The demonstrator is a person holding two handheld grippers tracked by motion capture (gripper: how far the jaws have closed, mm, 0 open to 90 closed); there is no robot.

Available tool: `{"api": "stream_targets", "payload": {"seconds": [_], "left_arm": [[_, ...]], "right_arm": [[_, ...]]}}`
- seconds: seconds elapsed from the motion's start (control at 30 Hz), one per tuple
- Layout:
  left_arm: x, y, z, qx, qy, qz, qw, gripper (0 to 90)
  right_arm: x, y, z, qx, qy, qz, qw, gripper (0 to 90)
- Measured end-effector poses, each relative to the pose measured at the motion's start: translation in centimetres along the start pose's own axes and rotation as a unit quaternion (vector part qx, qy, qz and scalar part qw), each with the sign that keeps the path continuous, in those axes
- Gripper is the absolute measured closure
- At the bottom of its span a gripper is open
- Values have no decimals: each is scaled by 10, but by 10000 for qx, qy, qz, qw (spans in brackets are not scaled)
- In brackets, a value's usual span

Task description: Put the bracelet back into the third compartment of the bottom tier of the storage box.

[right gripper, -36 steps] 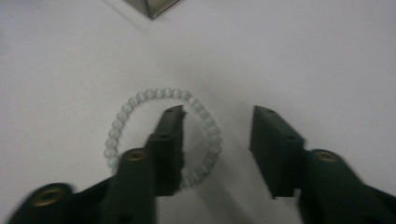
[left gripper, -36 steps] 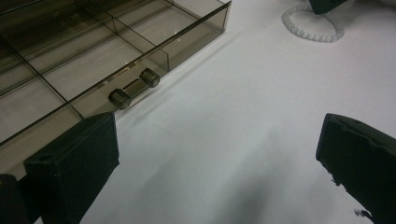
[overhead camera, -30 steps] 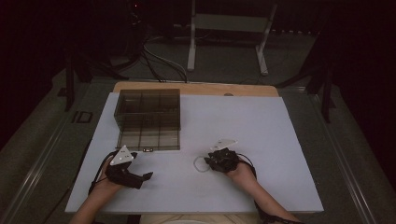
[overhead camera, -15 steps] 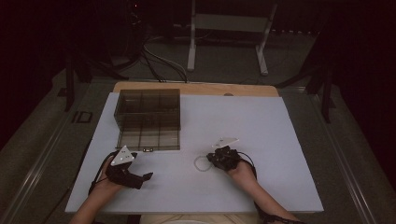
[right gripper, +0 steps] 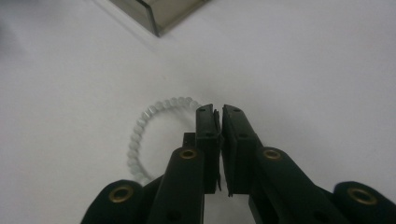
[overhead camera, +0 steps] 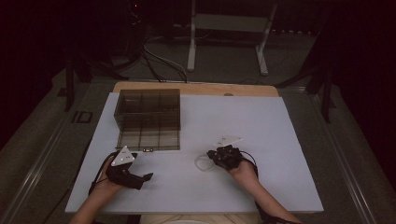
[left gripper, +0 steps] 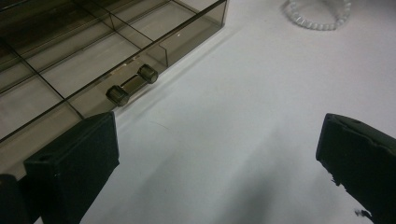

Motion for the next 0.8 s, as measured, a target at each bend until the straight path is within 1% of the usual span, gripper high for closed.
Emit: {"api": "stream_targets", "payload": {"seconds": [0.07,0.37,0.47,0.6,0.8], "left_arm": [[0,0,0,0,-2,7,10000,7],[0,0,0,-3,-7,5,10000,7],[0,0,0,3,10,8,10000,7],[-1,0,0,-3,4,-5,10000,7],[0,0,0,-11,9,6,10000,7]], "right_arm": [[1,-3,2,-61,-1,35,10000,857],[4,-16,9,-127,-24,162,9998,858],[3,-20,13,-193,-5,165,9997,858],[0,-25,17,-206,35,156,9997,858],[-3,-31,23,-255,89,216,9994,858]]}}
Point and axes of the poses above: each handheld gripper's, and its own axes: z roughly backward along the jaws, y roughly out of its underside, x roughly to its left, the point moved 3 cm from there along -z, roughly forward along the jaws, and after that the axes turned 15 degrees about z, right-handed, at the moved point
